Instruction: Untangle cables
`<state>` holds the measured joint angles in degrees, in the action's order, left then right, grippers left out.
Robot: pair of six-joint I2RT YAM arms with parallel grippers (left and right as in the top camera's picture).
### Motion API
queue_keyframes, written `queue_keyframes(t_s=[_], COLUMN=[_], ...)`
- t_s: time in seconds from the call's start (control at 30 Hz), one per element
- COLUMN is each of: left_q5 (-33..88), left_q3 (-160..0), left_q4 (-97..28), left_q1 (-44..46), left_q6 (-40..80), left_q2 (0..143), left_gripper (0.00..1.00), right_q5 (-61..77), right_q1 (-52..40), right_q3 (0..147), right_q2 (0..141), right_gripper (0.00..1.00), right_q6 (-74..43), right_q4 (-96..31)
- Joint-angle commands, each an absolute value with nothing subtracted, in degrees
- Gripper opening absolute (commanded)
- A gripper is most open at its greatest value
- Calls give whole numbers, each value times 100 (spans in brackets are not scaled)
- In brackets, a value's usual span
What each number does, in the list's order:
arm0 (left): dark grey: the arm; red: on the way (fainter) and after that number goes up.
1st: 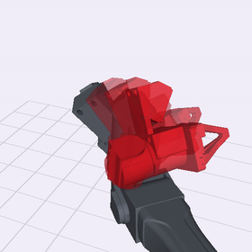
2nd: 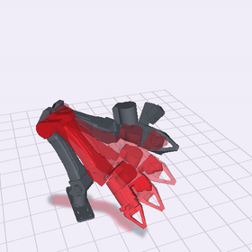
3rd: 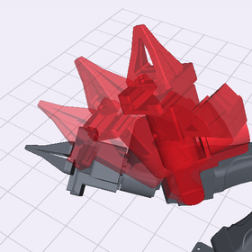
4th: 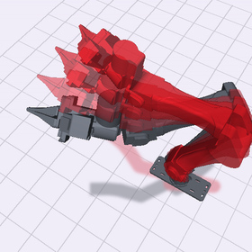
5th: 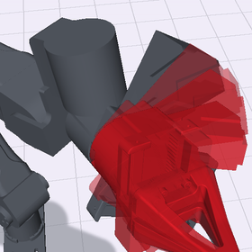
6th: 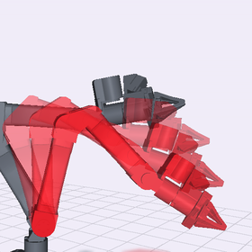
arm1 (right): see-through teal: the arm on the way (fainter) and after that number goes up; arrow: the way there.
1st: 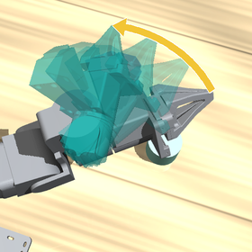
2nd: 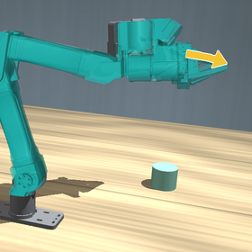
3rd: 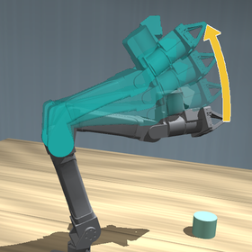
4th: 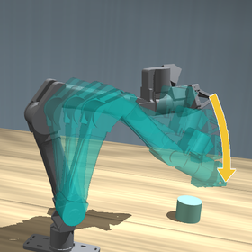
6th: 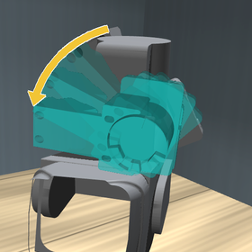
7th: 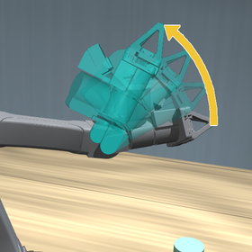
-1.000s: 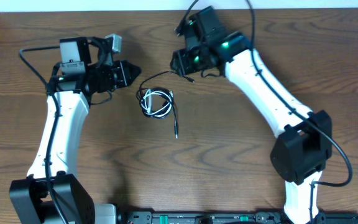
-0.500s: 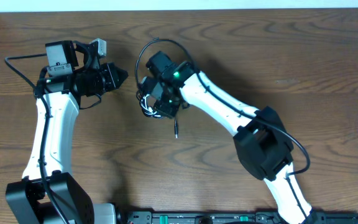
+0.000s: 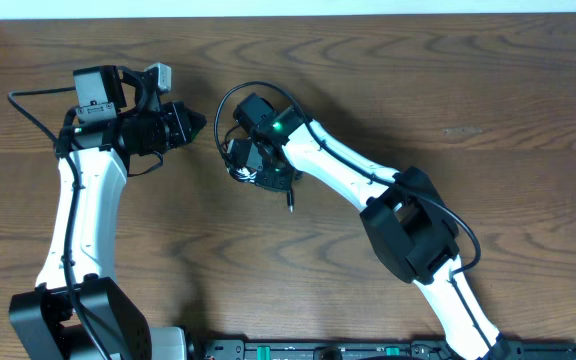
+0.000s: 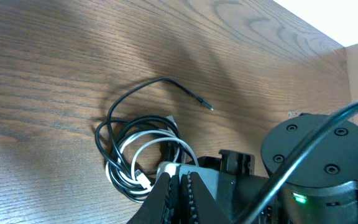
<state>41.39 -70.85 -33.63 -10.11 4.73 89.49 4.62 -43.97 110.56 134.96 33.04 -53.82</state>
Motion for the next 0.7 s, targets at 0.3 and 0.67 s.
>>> queue_keyframes(t_s=[0.3, 0.67], left_q5=[4086, 4681], left_q3=[-7148, -7148], left_q4=[-3470, -3955], left_q1=[-1017, -1015], left_q6=[497, -725], left_q2=[8991, 8991], left_gripper=[8, 11], right_q5=[-189, 3044], right_q1=[-4508, -3739], right_q3=[11091, 11093], right_q2=[13635, 11983], right_gripper=[1, 1], right_q6=[3052, 2379], right_q4=[-5413, -5763])
